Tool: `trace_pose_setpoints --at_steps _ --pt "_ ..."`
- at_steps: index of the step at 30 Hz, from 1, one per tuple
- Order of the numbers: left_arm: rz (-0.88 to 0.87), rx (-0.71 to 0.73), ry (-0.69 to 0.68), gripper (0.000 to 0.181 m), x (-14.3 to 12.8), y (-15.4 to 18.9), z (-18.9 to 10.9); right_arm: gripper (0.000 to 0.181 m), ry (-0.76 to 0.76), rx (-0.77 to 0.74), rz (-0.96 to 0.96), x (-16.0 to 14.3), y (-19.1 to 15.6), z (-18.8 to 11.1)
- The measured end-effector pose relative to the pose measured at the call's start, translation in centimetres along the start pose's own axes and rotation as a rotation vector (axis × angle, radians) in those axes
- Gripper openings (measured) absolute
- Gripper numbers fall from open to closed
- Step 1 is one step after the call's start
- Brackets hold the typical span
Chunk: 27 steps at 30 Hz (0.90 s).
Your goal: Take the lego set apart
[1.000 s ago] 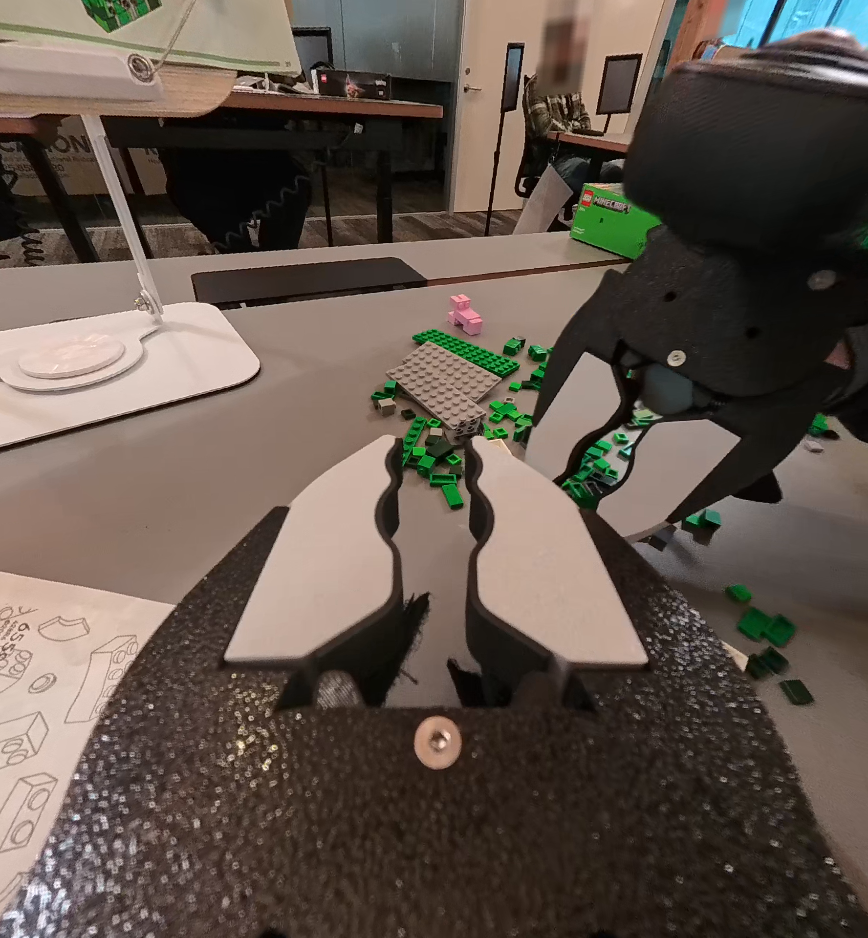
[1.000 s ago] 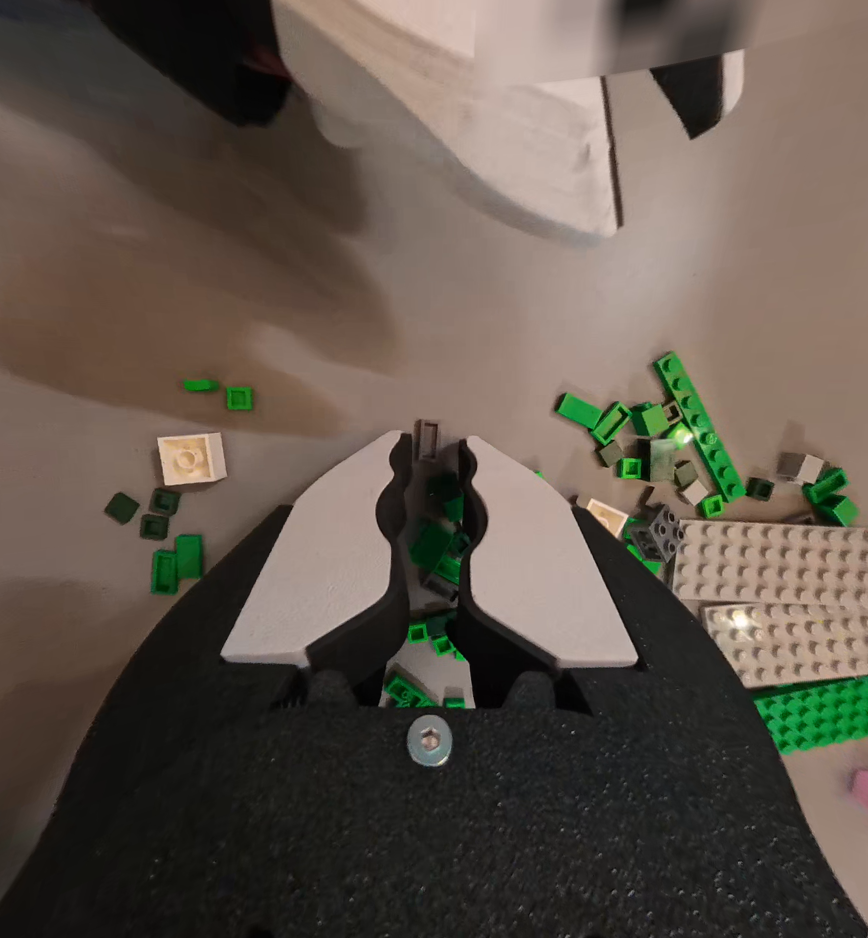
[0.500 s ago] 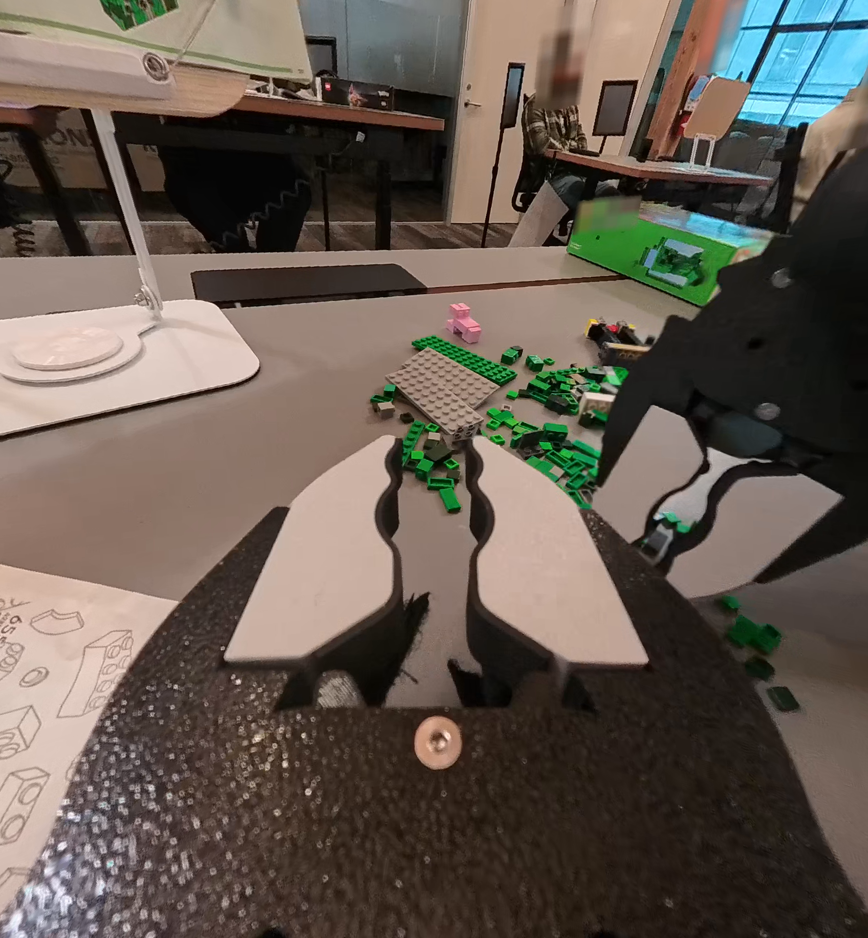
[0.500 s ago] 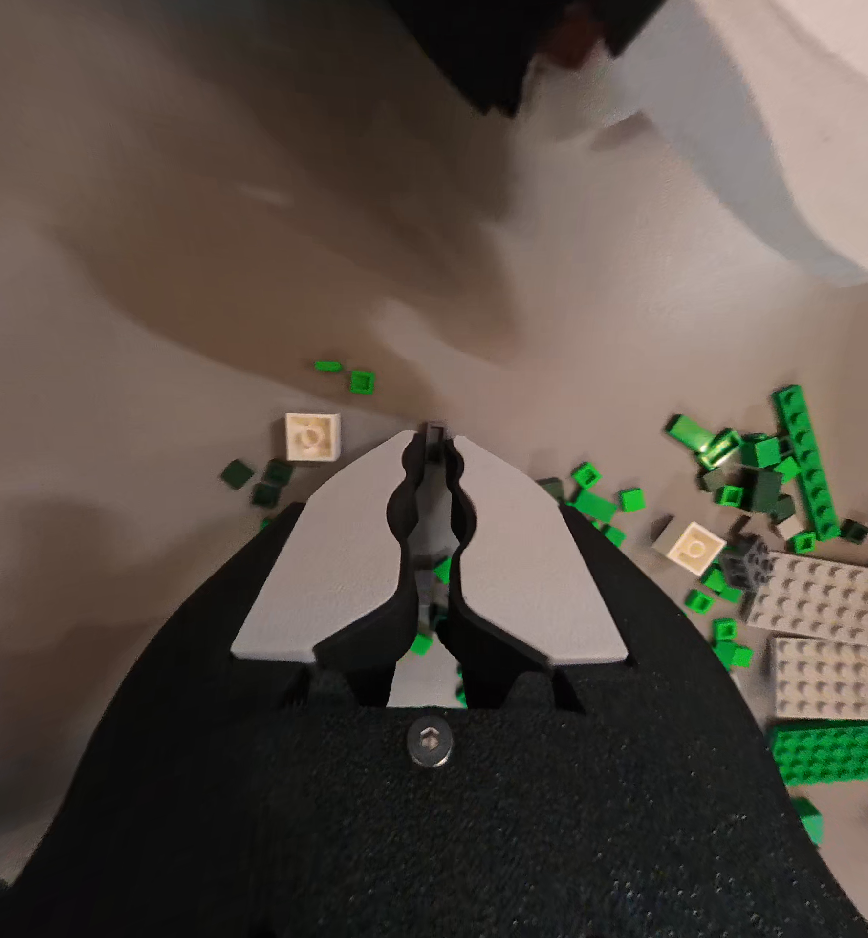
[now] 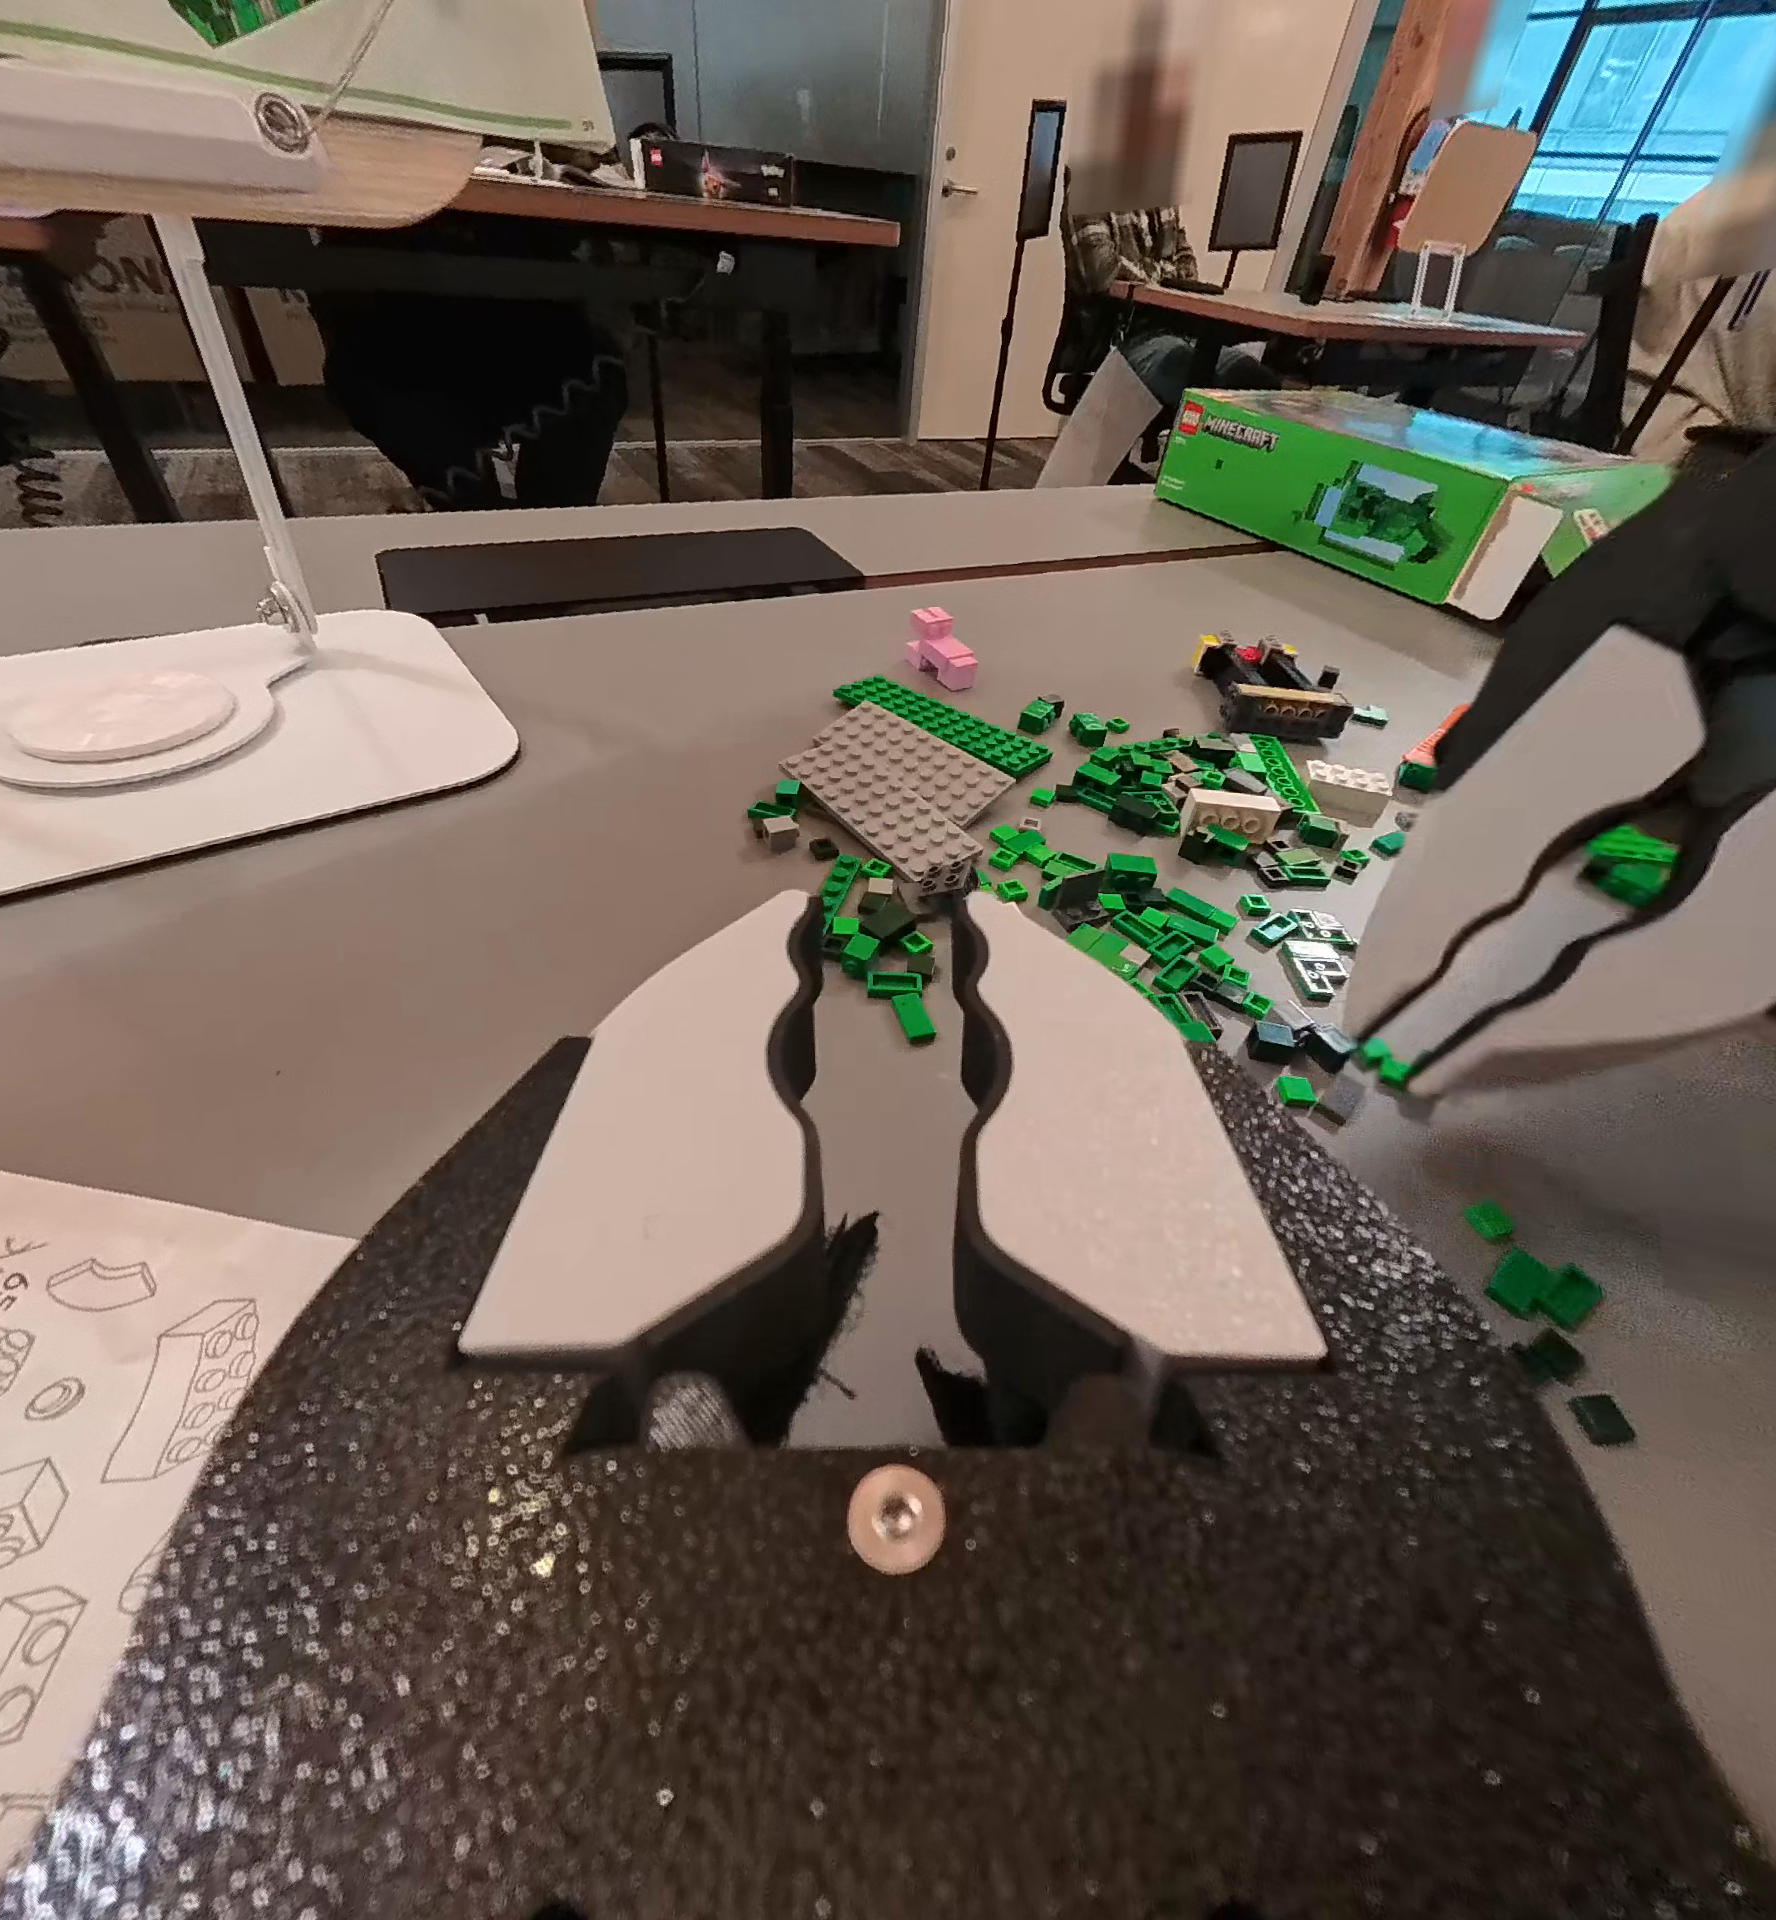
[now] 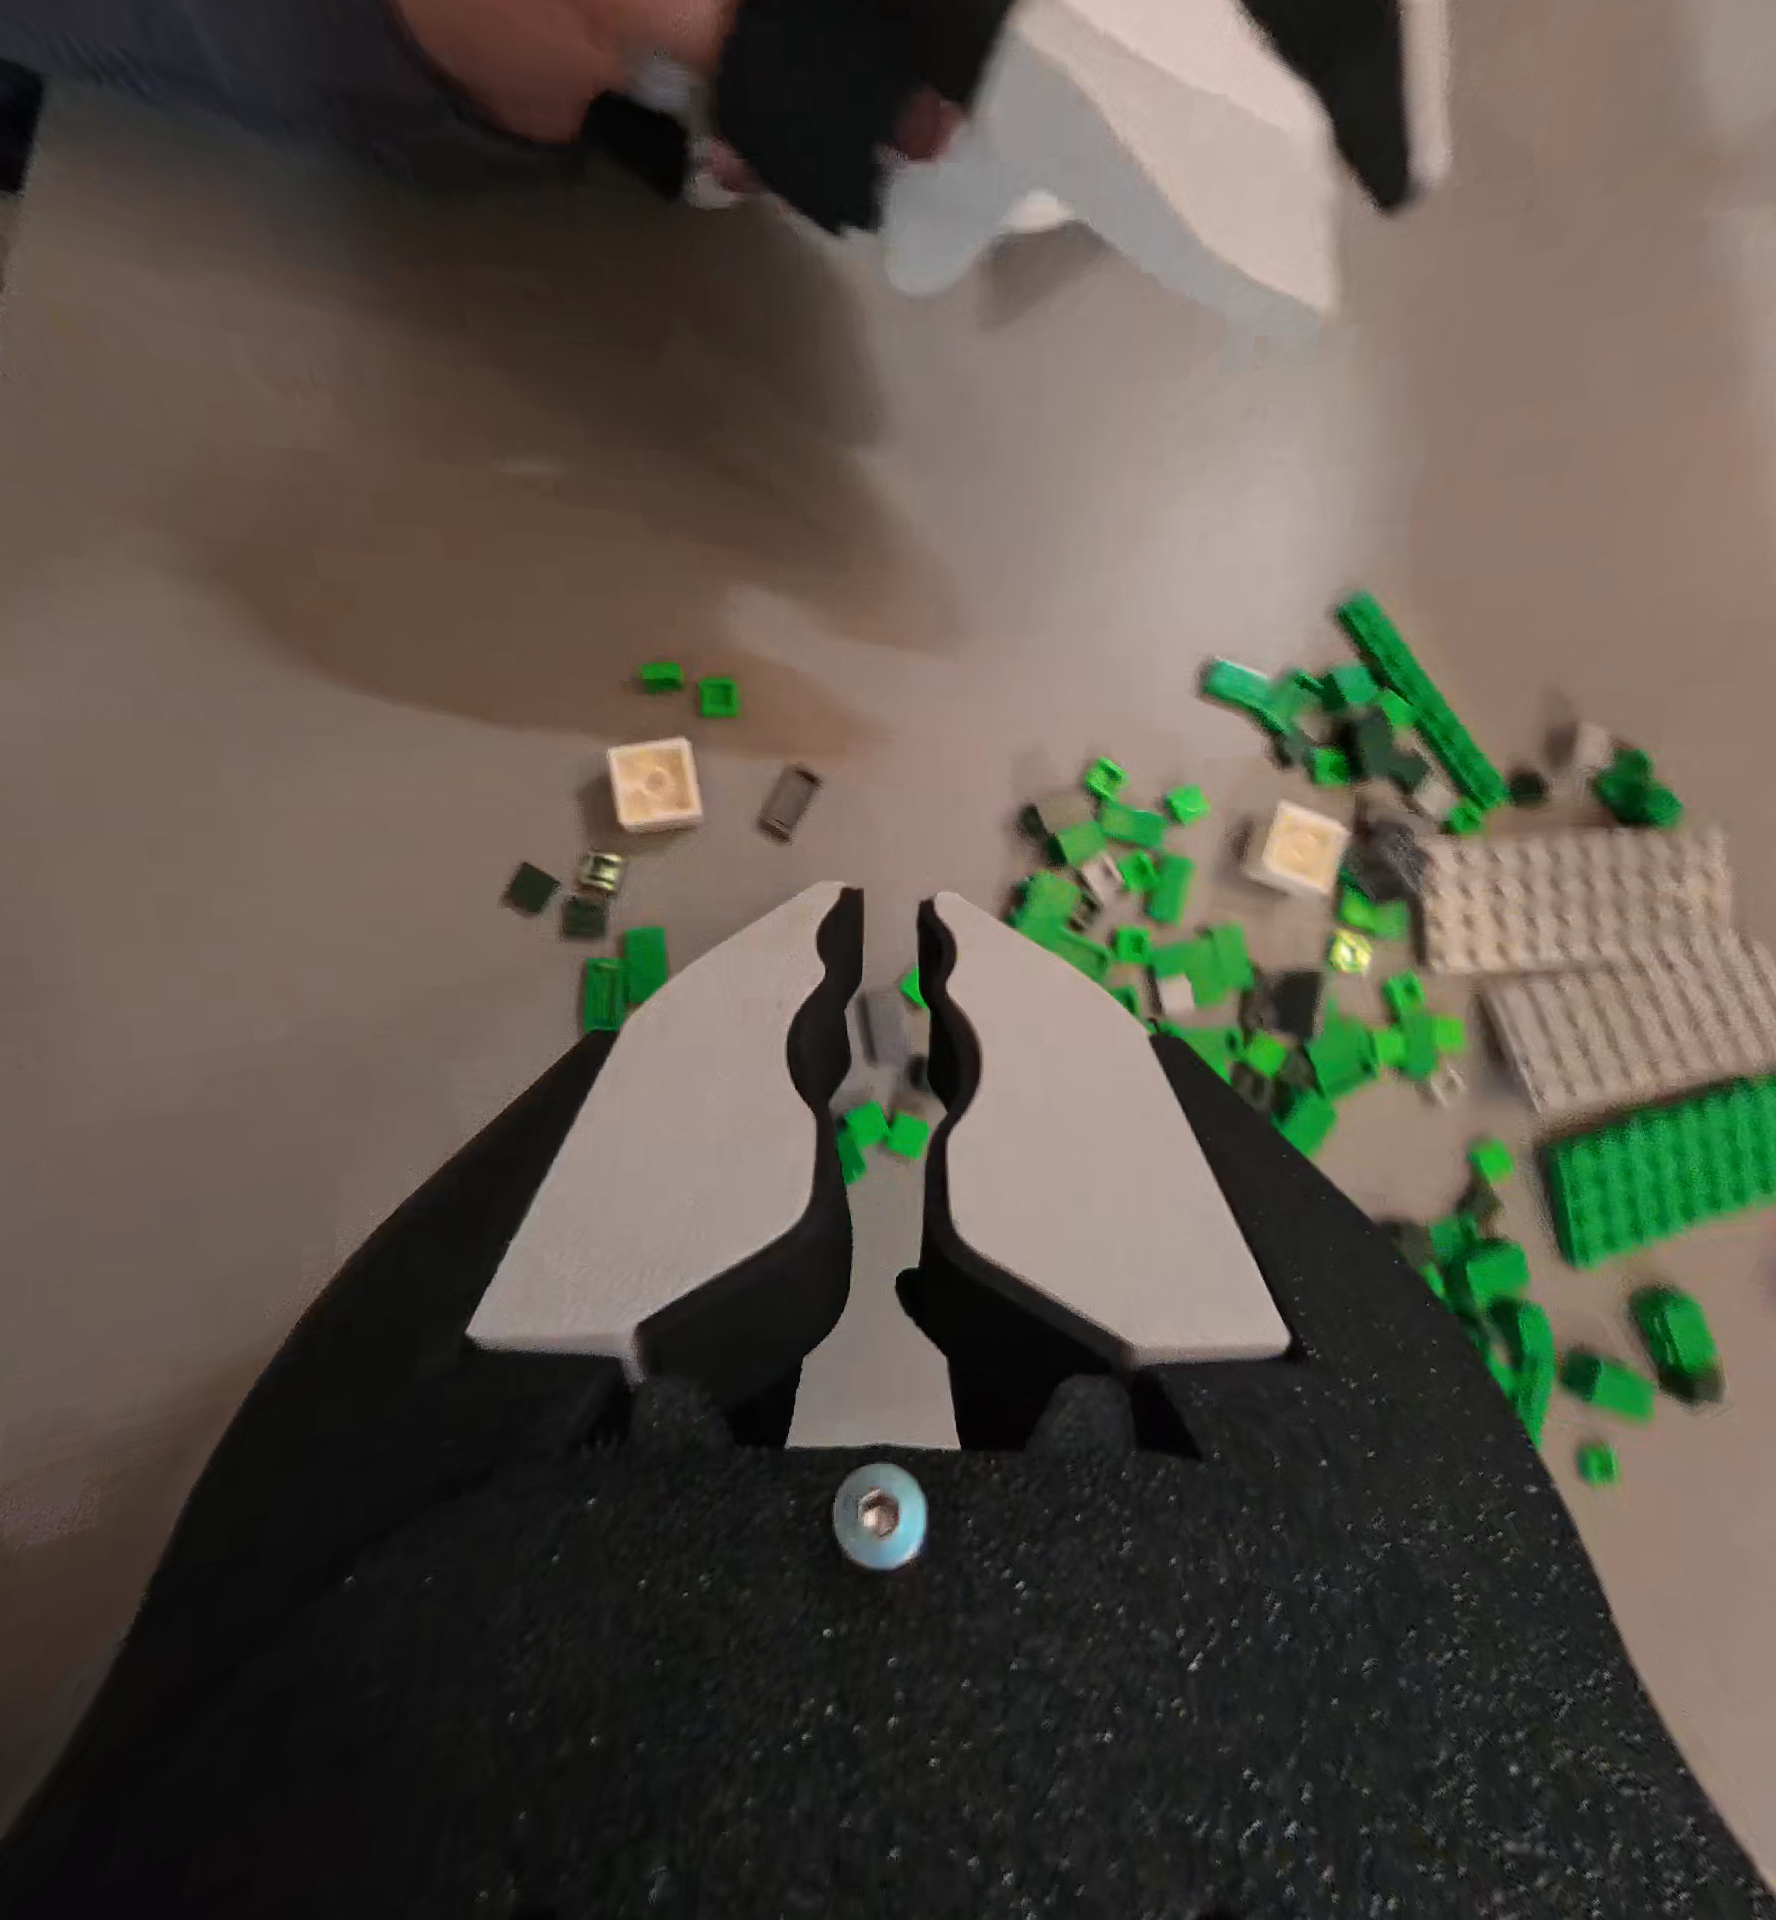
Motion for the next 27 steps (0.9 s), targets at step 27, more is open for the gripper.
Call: trace_pose_setpoints --at_steps 27 --pt "0.002 -0.016 -0.001 0.023 -0.1 0.3 -0.1 0.0 0.43 -0.873 0.294 -7.1 2.2 -3.6"
Point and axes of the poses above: each gripper's, where its closed fingertips meet, z out along the fingers, x out of its top, y = z × x across the jaws, the point moved 7 cm from there along -z, back along the fingers, and after that the axes turned 8 degrees about -z, right-handed, at the moved point
